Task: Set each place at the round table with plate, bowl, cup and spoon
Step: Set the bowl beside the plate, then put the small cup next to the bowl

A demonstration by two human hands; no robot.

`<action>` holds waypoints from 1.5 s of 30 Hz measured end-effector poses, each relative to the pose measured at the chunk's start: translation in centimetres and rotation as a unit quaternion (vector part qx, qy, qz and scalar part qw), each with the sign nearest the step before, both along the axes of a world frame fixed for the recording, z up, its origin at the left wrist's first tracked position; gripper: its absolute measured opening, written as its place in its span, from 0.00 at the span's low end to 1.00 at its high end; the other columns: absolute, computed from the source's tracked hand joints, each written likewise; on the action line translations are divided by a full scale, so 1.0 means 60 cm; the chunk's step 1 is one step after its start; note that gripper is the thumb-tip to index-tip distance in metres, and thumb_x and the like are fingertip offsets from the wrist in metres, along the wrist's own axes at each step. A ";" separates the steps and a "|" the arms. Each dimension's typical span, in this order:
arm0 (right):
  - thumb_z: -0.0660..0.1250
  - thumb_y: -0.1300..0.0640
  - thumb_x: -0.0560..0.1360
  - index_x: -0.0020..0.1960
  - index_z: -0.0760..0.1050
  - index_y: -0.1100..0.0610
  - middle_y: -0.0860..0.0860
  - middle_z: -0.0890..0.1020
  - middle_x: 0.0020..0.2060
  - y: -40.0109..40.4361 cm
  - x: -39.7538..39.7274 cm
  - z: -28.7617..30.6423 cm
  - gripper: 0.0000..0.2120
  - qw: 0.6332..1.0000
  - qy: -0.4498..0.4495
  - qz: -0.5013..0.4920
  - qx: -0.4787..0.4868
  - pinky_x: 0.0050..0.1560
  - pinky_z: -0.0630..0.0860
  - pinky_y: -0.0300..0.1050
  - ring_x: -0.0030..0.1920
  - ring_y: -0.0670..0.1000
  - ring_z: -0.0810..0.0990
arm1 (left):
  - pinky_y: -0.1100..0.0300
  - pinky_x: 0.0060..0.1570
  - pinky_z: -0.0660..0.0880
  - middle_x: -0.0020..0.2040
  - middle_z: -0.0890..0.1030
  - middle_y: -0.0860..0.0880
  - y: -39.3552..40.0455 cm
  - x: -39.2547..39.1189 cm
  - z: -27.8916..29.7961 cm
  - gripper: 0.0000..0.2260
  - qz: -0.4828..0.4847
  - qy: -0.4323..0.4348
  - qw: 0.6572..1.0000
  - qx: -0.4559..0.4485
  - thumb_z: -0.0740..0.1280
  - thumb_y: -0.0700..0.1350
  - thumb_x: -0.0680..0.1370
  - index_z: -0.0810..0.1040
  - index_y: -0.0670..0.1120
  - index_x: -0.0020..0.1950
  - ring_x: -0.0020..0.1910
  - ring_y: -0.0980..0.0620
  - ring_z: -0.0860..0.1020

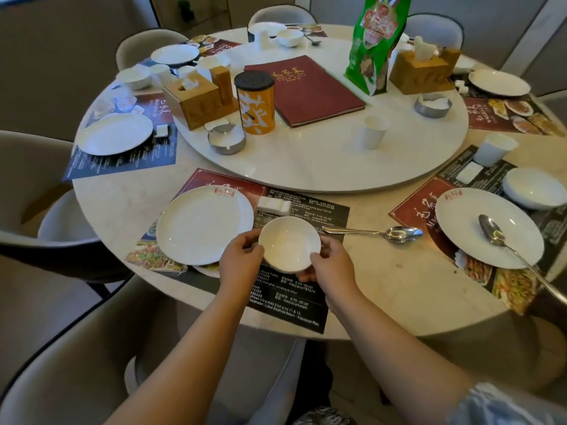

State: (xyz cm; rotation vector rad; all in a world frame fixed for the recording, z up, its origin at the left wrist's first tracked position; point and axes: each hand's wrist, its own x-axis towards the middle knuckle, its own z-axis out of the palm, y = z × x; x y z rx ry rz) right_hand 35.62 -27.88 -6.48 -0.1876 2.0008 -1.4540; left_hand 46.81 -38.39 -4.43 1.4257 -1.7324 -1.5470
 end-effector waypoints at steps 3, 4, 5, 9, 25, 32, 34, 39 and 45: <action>0.61 0.65 0.77 0.66 0.71 0.51 0.51 0.80 0.53 0.006 0.005 -0.003 0.19 1.000 0.014 0.003 0.002 0.41 0.84 0.55 0.34 0.57 0.85 | 0.51 0.56 0.76 0.52 0.78 0.54 0.008 0.005 -0.003 0.15 0.002 -0.010 1.000 0.004 0.65 0.41 0.78 0.77 0.52 0.64 0.54 0.54 0.77; 0.61 0.64 0.78 0.66 0.71 0.50 0.50 0.80 0.53 0.008 0.006 -0.002 0.19 1.000 0.020 0.004 0.004 0.41 0.84 0.55 0.33 0.57 0.85 | 0.51 0.56 0.76 0.53 0.78 0.54 0.010 0.006 -0.004 0.16 0.000 -0.016 1.000 0.002 0.65 0.41 0.78 0.76 0.52 0.65 0.54 0.53 0.77; 0.61 0.64 0.78 0.65 0.71 0.50 0.50 0.80 0.53 0.009 0.007 0.000 0.18 1.000 0.025 0.006 0.004 0.41 0.84 0.56 0.33 0.57 0.85 | 0.51 0.55 0.77 0.55 0.78 0.53 0.011 0.006 -0.004 0.16 -0.005 -0.021 1.000 -0.002 0.64 0.41 0.78 0.76 0.52 0.65 0.55 0.52 0.77; 0.62 0.59 0.79 0.65 0.71 0.50 0.49 0.82 0.46 0.015 0.000 0.005 0.16 0.999 0.041 0.030 0.018 0.34 0.83 0.52 0.35 0.57 0.85 | 0.58 0.52 0.73 0.61 0.77 0.50 0.015 -0.002 -0.004 0.18 -0.022 -0.048 0.996 -0.070 0.64 0.41 0.78 0.74 0.48 0.68 0.57 0.53 0.75; 0.67 0.56 0.77 0.63 0.76 0.49 0.49 0.77 0.59 -0.053 -0.317 0.060 0.14 0.981 0.188 -0.046 -0.024 0.50 0.71 0.39 0.56 0.48 0.76 | 0.55 0.60 0.76 0.58 0.81 0.54 -0.054 -0.340 0.056 0.13 -0.124 0.049 0.988 -0.084 0.61 0.41 0.80 0.79 0.51 0.62 0.57 0.55 0.78; 0.73 0.56 0.73 0.75 0.60 0.52 0.51 0.68 0.73 -0.129 -0.485 0.054 0.35 0.972 0.221 -0.071 0.043 0.71 0.67 0.51 0.72 0.53 0.67 | 0.51 0.66 0.72 0.66 0.76 0.53 -0.099 -0.531 0.049 0.16 -0.127 0.064 0.989 -0.027 0.60 0.42 0.81 0.74 0.53 0.67 0.63 0.52 0.75; 0.74 0.56 0.72 0.77 0.55 0.52 0.51 0.64 0.75 -0.147 -0.519 0.047 0.40 0.975 0.211 -0.047 0.049 0.73 0.64 0.53 0.74 0.54 0.63 | 0.48 0.69 0.70 0.70 0.73 0.52 -0.108 -0.568 0.043 0.19 -0.124 0.061 0.990 -0.015 0.57 0.39 0.80 0.72 0.52 0.70 0.68 0.51 0.72; 0.73 0.55 0.73 0.77 0.55 0.50 0.51 0.65 0.75 -0.169 -0.561 0.039 0.39 0.979 0.202 -0.007 0.024 0.72 0.67 0.52 0.74 0.55 0.65 | 0.50 0.70 0.66 0.74 0.69 0.50 -0.116 -0.623 0.039 0.23 -0.140 0.048 0.989 0.010 0.56 0.34 0.80 0.67 0.51 0.74 0.72 0.49 0.68; 0.74 0.56 0.72 0.73 0.63 0.49 0.49 0.72 0.69 -0.155 -0.543 0.039 0.33 0.978 0.207 -0.027 -0.016 0.65 0.73 0.48 0.67 0.52 0.73 | 0.53 0.65 0.72 0.69 0.74 0.49 -0.117 -0.599 0.038 0.21 -0.120 0.077 0.990 0.013 0.56 0.34 0.80 0.73 0.50 0.70 0.67 0.49 0.73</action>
